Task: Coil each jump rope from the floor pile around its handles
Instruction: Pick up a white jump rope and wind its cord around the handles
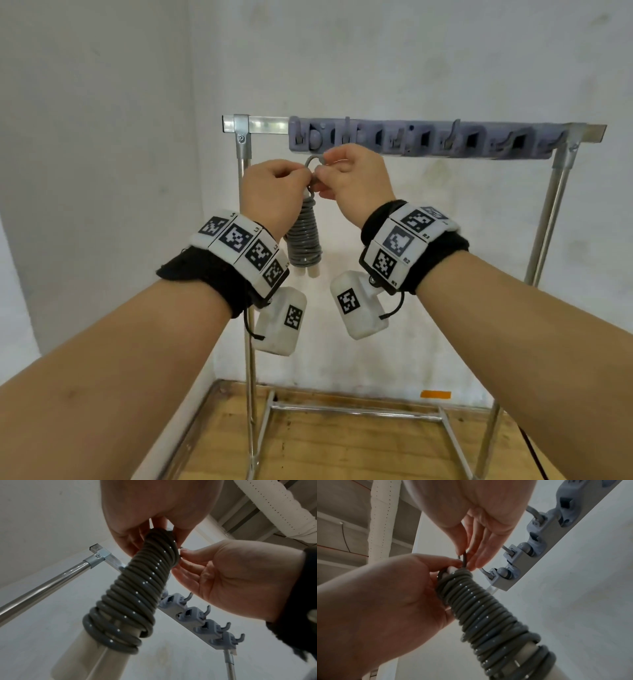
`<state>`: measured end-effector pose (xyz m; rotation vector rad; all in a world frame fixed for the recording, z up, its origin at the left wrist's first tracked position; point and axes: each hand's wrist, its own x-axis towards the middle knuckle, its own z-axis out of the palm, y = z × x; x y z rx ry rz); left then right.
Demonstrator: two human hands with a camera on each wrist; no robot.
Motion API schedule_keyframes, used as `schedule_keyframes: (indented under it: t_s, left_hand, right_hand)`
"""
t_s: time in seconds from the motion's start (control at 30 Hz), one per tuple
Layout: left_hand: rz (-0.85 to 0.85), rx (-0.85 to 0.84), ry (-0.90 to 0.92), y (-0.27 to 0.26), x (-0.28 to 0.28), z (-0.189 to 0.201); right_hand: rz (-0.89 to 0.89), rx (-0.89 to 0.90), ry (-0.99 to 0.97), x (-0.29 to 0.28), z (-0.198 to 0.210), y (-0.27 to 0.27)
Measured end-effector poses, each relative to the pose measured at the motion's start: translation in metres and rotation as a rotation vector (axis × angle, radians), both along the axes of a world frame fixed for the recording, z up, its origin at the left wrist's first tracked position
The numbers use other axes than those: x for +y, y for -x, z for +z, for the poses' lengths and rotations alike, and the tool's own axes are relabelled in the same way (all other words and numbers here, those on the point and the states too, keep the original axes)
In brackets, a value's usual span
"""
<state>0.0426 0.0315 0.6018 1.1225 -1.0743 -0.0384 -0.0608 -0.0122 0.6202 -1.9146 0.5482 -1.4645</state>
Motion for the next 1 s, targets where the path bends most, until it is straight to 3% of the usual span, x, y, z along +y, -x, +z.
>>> schedule_keyframes:
  t_s: [0.23, 0.5, 0.67, 1.0]
  left_hand:
    - [0.038, 0.029, 0.076, -0.027, -0.039, 0.042]
    - [0.095, 0.044, 0.096, -0.048, -0.068, 0.067]
    - [0.077, 0.017, 0.038, -0.053, -0.079, 0.062]
    - [0.091, -0.006, -0.034, -0.06, -0.088, 0.045]
  right_hand:
    - [0.008, -0.08, -0.057, -0.035, 0.045, -0.037]
    - [0.041, -0.104, -0.091, -0.058, 0.069, -0.059]
    - [-0.143, 0.054, -0.055, -0.075, 0.064, -0.064]
    - [-0.209, 0.109, -0.025, -0.082, 0.043, -0.072]
